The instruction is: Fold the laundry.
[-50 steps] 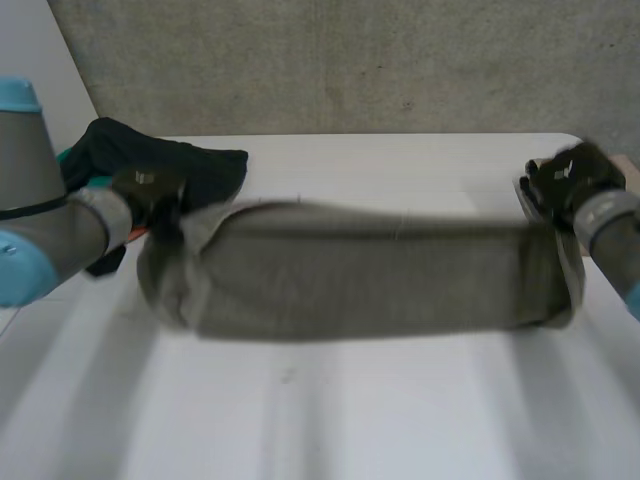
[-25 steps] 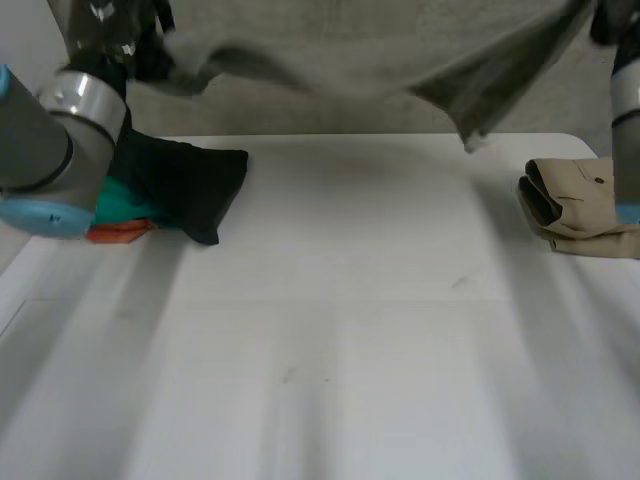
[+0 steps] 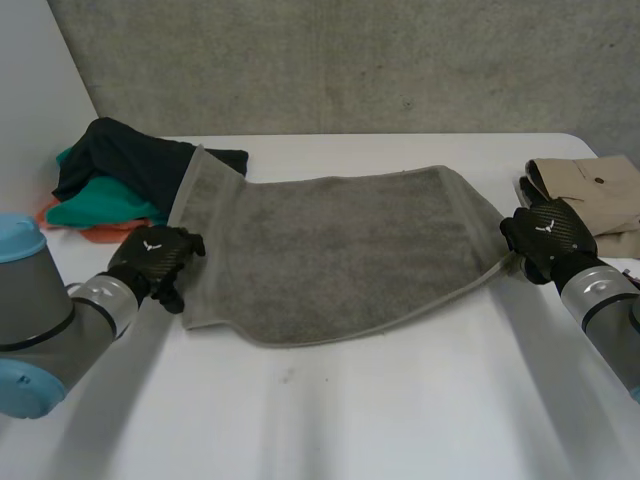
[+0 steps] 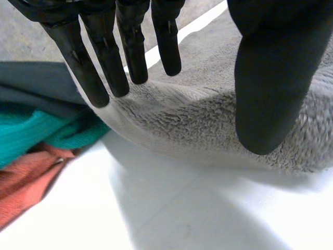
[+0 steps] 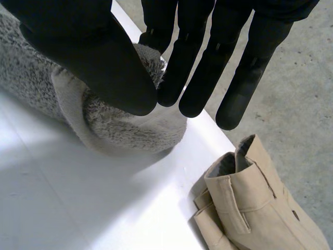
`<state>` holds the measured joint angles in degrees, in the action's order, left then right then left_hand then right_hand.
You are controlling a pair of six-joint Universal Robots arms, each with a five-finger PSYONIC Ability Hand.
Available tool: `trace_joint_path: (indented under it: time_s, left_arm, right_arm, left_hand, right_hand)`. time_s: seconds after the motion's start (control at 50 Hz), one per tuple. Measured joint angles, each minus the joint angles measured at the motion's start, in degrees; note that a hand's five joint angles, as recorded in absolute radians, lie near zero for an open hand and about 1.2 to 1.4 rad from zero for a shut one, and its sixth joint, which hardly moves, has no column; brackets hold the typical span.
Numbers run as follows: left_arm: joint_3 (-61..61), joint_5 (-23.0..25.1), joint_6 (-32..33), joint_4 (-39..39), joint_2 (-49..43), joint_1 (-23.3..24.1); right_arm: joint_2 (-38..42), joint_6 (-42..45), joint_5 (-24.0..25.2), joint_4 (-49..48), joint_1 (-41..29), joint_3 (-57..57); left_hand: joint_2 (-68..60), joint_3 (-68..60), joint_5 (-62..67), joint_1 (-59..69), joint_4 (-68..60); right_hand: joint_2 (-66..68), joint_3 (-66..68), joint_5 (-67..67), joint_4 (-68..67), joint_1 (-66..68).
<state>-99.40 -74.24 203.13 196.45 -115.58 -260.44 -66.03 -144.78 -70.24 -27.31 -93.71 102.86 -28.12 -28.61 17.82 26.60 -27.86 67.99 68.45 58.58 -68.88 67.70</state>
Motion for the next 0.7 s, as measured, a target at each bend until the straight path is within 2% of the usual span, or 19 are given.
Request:
trace_joint_path:
  time_s: [0.12,0.34,0.44,0.56,0.66,0.7]
  left_arm:
    - [-2.55,0.81,1.10,-0.42,3.93,-0.01]
    - [-11.14,-0.18,-0.62,-4.35,11.46,4.20]
    - [-12.25,-2.40,0.12,-2.91,10.42,6.07]
    - [-10.36,-5.87,2.26,0.63,5.95,6.10]
    - [-7.33,-8.05,3.94,4.41,0.76,4.96]
    - [-6.67,-8.19,4.11,5.15,-0.23,4.66]
  right_arm:
    - [-1.32,-1.91,-0.44,1.23,-0.31,0.14]
    - [-2.41,-4.64,-1.49,1.49,-0.67,1.20]
    - [-2.00,-4.44,-1.54,1.59,-0.97,1.48]
    - [-1.88,-4.21,-1.61,1.65,-1.09,1.78]
    - [-1.87,-3.99,-2.12,1.79,-0.93,1.94]
    - [-1.89,-3.92,-2.30,1.89,-0.89,1.96]
  left_hand:
    - [1.62,1.84,-2.24,-0.11,2.11]
    - [3.81,4.16,-4.49,-1.76,4.31]
    - [4.18,4.48,-4.98,-1.86,4.62]
    - [3.87,4.23,-4.31,-1.60,4.26]
    - [-6.95,-6.44,6.92,9.25,-6.92]
    - [-20.08,-19.46,19.85,23.31,-20.38]
  right_hand:
    - [0.00,0.00,0.00,0.00,0.00]
    - [0.00,-0.01,0.00,0.00,0.00]
    - [0.00,0.00,-0.01,0.00,0.00]
    - [0.00,0.00,0.00,0.00,0.00]
    - [0.00,-0.01,0.02,0.00,0.00]
    - [0.00,0.00,-0.01,0.00,0.00]
